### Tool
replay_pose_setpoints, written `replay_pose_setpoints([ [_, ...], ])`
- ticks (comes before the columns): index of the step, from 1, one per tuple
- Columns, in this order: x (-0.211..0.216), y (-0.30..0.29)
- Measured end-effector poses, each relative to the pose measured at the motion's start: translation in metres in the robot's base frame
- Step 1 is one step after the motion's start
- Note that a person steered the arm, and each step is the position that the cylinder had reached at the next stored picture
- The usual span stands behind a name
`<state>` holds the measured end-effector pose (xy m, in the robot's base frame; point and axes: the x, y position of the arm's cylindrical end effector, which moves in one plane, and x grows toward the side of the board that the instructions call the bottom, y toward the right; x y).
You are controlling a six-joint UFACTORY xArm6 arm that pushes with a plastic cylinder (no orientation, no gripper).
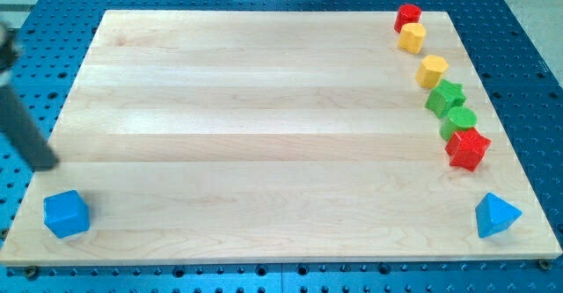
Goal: Move the blue cube vertically below the red star
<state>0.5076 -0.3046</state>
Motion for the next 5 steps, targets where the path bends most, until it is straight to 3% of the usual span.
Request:
replay_pose_setpoints([
  [2,0.096,0.005],
  [3,0.068,0.045],
  [4,0.045,0.131],
  [5,0.046,0.086],
])
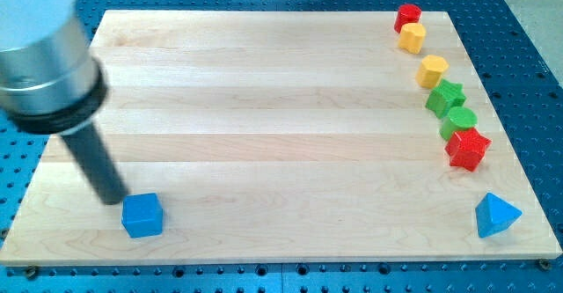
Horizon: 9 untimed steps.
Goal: Move the blue cube vertically below the red star
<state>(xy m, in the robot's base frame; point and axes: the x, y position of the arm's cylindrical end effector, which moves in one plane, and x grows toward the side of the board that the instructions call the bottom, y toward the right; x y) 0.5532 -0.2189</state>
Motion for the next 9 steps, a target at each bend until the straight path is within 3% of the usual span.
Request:
replay_pose_setpoints([
  [1,0.039,0.008],
  [2,0.012,0.127],
  [3,0.006,0.167],
  [4,0.037,0.133],
  [5,0.036,0.247],
  [7,0.009,0.33],
  [9,0.041,0.339],
])
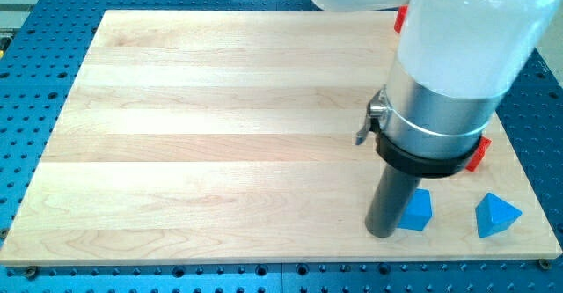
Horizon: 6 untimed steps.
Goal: Move the blue cube vertically below the red star
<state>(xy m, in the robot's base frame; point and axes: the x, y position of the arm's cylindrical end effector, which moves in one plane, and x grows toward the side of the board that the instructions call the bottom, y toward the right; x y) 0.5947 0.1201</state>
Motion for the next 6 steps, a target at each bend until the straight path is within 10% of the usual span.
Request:
replay_pose_setpoints([
  [6,-0.086,0.055],
])
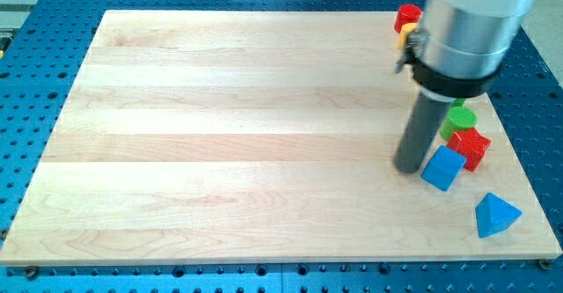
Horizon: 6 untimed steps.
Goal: Move the blue cube vertically below the red star
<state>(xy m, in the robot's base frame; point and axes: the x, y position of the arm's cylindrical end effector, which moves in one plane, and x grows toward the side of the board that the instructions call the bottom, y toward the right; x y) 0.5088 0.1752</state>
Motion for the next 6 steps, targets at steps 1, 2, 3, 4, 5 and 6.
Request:
replay_pose_setpoints([
  [1,0.0,0.025],
  [2,0.0,0.034],
  [3,0.012,0.033],
  [4,0.018,0.035],
  [5,0.018,0.021],
  [6,0.048,0.011],
])
